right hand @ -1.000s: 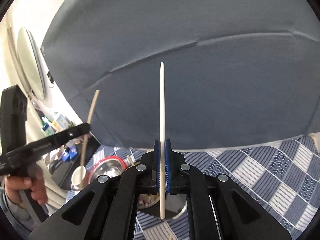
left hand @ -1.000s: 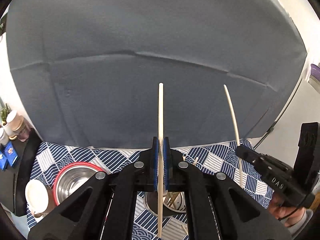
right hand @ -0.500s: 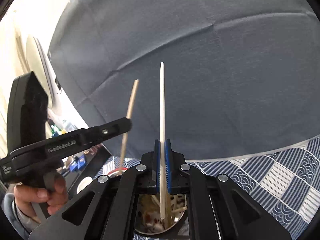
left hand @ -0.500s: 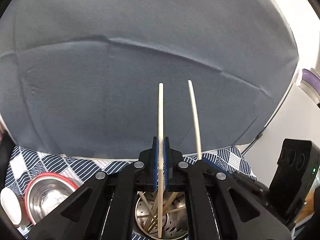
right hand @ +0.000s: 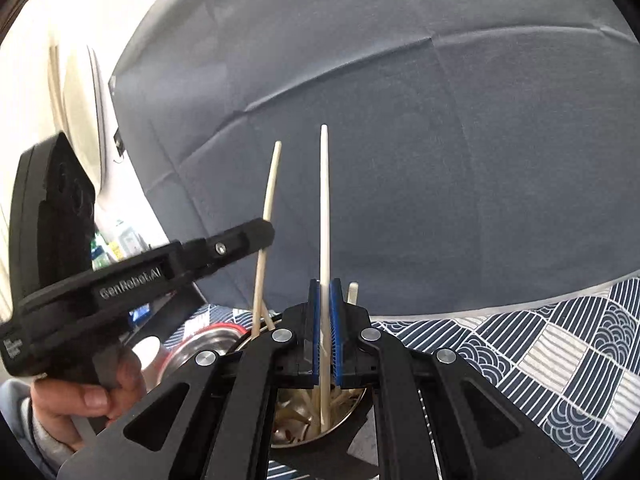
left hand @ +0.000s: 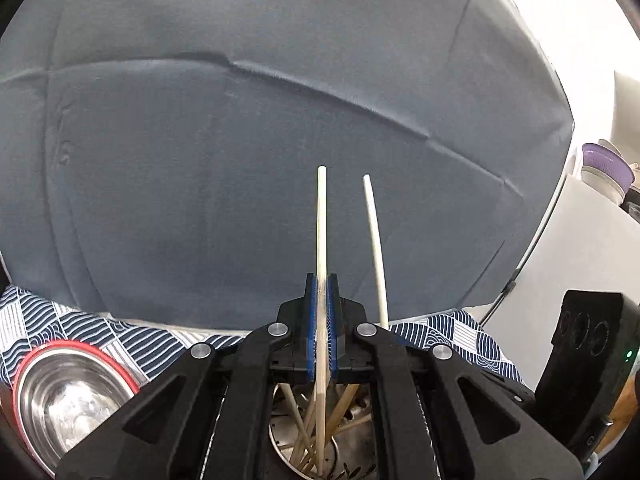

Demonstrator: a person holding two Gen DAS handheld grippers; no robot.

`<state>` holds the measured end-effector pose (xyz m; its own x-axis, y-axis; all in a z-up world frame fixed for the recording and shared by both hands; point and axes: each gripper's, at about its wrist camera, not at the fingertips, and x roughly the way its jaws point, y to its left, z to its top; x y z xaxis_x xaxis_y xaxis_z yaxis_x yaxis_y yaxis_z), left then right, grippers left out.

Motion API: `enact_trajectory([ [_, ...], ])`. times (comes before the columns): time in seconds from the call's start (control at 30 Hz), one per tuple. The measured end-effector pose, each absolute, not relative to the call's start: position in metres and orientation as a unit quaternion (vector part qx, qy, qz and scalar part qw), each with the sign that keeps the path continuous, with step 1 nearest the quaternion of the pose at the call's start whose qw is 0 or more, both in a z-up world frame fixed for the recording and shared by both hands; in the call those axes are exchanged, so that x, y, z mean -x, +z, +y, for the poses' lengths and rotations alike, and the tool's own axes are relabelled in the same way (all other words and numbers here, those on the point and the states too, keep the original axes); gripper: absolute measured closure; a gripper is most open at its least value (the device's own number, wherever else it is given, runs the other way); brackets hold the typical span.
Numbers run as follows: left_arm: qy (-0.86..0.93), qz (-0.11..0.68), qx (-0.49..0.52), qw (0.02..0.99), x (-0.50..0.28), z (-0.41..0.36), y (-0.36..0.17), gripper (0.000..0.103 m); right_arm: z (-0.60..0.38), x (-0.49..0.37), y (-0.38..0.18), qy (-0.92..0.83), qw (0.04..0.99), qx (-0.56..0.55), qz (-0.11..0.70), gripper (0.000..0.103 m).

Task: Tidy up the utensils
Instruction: 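Lower both sticks into the holder and open both tools, then move both open tools back toward the last sticks on the cloth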

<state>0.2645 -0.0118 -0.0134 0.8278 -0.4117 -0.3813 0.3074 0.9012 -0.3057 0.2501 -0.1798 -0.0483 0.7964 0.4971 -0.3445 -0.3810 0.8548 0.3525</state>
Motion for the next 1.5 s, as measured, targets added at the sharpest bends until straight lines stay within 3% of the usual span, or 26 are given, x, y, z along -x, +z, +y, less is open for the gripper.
enact_trajectory([
  [0.53,-0.207,0.247,0.083,0.943,-0.22,-0.015,-0.034,0.096,-0.182,-0.206,-0.048,0.202,0.951,-0.057,0.226,0.095],
  [0.63,-0.198,0.252,0.089,0.943,-0.214,-0.008,-0.033,0.084,-0.186,-0.201,-0.042,0.186,0.954,-0.048,0.23,0.088],
  [0.7,-0.189,0.252,0.095,0.944,-0.21,-0.002,-0.029,0.078,-0.19,-0.196,-0.036,0.176,0.957,-0.047,0.226,0.068],
  [0.83,-0.175,0.253,0.099,0.946,-0.201,0.009,-0.022,0.065,-0.194,-0.189,-0.026,0.169,0.96,-0.037,0.223,0.064],
  [1.0,-0.164,0.257,0.105,0.947,-0.187,0.018,-0.015,0.05,-0.198,-0.175,-0.014,0.156,0.964,-0.022,0.215,0.048],
  [1.07,-0.158,0.26,0.103,0.947,-0.182,0.019,-0.015,0.036,-0.2,-0.17,-0.012,0.152,0.965,-0.015,0.214,0.041],
  [1.2,-0.144,0.268,0.094,0.948,-0.174,0.02,-0.018,0.02,-0.206,-0.163,-0.014,0.142,0.965,0.002,0.222,0.023],
  [1.33,-0.128,0.298,0.088,0.942,-0.172,0.019,-0.03,0.009,-0.213,-0.158,-0.024,0.131,0.963,0.004,0.237,0.017],
  [1.5,-0.112,0.335,0.088,0.932,-0.169,0.02,-0.053,0.006,-0.221,-0.153,-0.045,0.119,0.953,0.011,0.278,0.016],
])
